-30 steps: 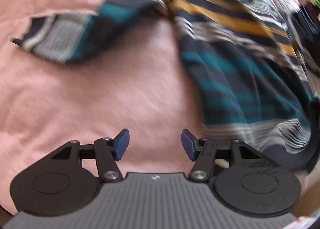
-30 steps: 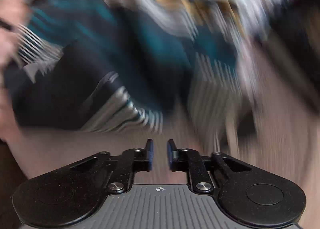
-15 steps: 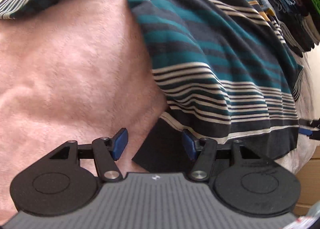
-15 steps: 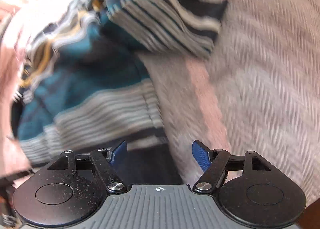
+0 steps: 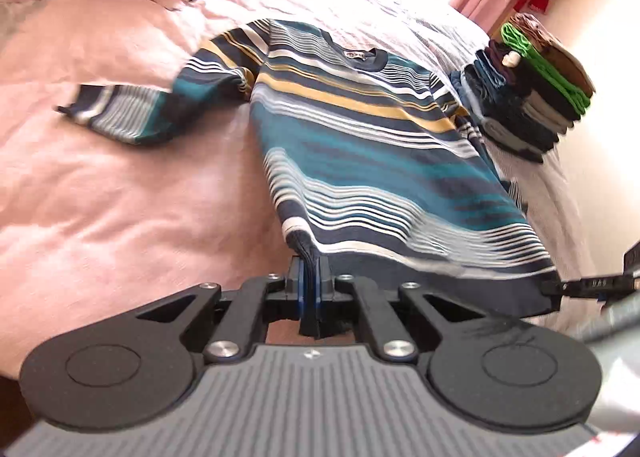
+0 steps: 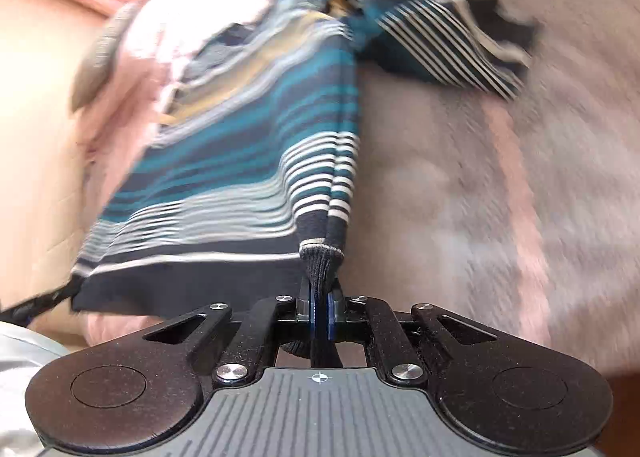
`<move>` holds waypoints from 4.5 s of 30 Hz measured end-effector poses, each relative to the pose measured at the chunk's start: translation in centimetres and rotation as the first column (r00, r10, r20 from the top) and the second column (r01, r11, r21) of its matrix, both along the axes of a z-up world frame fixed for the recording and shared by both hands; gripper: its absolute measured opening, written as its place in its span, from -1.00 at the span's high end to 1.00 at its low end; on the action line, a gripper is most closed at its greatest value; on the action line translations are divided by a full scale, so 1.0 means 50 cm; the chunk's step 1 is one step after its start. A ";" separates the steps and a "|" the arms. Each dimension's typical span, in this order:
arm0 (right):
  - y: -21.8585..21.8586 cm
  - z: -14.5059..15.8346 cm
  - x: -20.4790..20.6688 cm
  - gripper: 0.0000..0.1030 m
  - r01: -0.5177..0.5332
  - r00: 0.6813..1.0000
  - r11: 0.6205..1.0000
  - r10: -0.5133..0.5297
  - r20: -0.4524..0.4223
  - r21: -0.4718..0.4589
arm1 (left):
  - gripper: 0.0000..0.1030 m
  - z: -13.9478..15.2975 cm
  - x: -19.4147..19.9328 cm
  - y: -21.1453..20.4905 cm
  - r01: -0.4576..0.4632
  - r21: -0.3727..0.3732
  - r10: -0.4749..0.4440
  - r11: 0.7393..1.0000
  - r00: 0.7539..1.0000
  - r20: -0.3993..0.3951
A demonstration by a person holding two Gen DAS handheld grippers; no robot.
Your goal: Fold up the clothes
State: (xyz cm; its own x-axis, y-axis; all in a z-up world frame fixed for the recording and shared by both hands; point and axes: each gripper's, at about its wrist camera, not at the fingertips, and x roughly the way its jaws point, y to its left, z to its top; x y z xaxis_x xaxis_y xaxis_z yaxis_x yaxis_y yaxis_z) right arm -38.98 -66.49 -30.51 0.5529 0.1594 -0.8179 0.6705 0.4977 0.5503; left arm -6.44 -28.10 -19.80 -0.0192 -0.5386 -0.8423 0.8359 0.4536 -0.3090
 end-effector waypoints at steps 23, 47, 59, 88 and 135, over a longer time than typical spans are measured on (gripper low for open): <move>0.052 0.001 0.243 0.20 0.126 0.888 0.962 -0.218 -0.405 -0.243 | -0.24 -0.225 0.498 -0.082 -0.583 0.004 0.583 0.812 0.812 -0.003; 0.048 0.014 0.377 0.20 0.140 0.923 0.941 -0.237 -0.304 -0.308 | 0.46 -0.285 0.564 0.035 -0.735 0.110 0.651 0.669 0.651 0.391; -0.325 0.006 0.133 0.08 0.540 0.825 0.804 -0.564 -0.031 -0.250 | 0.19 -0.096 0.272 -0.098 -0.708 0.036 0.682 0.705 0.691 0.238; -0.552 -0.002 -0.238 0.67 0.622 0.713 0.619 -0.700 0.021 -0.479 | 0.14 0.085 -0.116 -0.277 -0.632 -0.094 0.639 0.769 0.755 0.150; 0.272 0.335 0.077 -0.12 -0.052 0.994 0.935 0.014 -0.110 -0.351 | -0.10 0.161 -0.273 0.000 -0.054 0.110 0.029 0.993 0.976 0.215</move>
